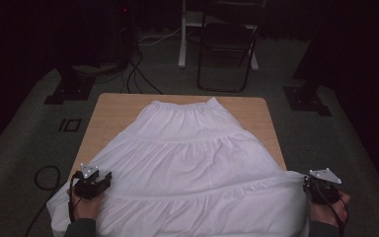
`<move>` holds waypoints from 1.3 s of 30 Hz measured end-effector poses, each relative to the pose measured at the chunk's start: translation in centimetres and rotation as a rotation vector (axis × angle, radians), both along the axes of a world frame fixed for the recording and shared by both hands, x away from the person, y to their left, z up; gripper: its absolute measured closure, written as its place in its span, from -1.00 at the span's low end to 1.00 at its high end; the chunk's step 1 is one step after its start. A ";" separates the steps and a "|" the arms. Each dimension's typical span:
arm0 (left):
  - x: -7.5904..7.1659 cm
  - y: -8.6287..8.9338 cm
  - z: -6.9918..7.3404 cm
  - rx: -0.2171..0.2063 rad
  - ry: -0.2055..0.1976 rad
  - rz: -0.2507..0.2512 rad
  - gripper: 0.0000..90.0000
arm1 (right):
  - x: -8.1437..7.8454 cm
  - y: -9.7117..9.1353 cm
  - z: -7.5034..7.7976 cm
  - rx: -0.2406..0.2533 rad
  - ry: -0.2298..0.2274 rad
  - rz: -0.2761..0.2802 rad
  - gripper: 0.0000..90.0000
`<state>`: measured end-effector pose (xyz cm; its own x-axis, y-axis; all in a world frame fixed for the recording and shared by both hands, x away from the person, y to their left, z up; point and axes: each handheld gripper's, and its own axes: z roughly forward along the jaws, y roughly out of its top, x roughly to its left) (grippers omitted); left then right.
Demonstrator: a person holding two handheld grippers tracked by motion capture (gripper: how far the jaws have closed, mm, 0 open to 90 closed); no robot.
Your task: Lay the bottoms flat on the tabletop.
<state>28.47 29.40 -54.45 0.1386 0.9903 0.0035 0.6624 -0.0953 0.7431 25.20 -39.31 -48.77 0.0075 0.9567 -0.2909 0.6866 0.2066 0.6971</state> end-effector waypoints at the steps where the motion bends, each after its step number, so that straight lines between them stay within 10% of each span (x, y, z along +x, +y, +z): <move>1: 0.0 0.0 0.0 0.000 0.000 0.000 0.07 | 0.0 0.0 0.0 0.000 0.000 0.000 0.32; 5: 0.0 0.0 0.0 0.000 0.001 -0.001 0.06 | -1.2 2.4 -0.9 0.152 -0.022 0.126 0.06; 9: 0.0 -0.1 0.0 0.001 0.002 -0.004 0.03 | -1.6 4.6 -3.8 0.186 0.065 0.196 0.01; 13: -0.1 -0.2 0.0 0.000 0.002 -0.001 0.00 | -1.6 4.9 -5.1 0.229 0.085 0.192 0.21; 14: -0.3 -0.4 0.0 -0.002 -0.001 -0.004 0.00 | -1.6 4.4 -5.0 0.269 0.098 0.192 0.72; 23: -1.6 -1.5 0.1 -0.001 0.011 -0.037 -0.01 | -2.1 4.3 -4.9 0.174 0.106 0.099 0.98; 30: -2.7 -1.6 1.1 -0.030 -0.058 -0.020 0.01 | -2.9 4.9 -4.5 0.261 -0.050 0.139 0.10; 39: -4.3 -2.3 1.8 -0.046 -0.112 -0.014 0.01 | -4.3 5.8 -4.3 0.351 -0.150 0.152 -0.06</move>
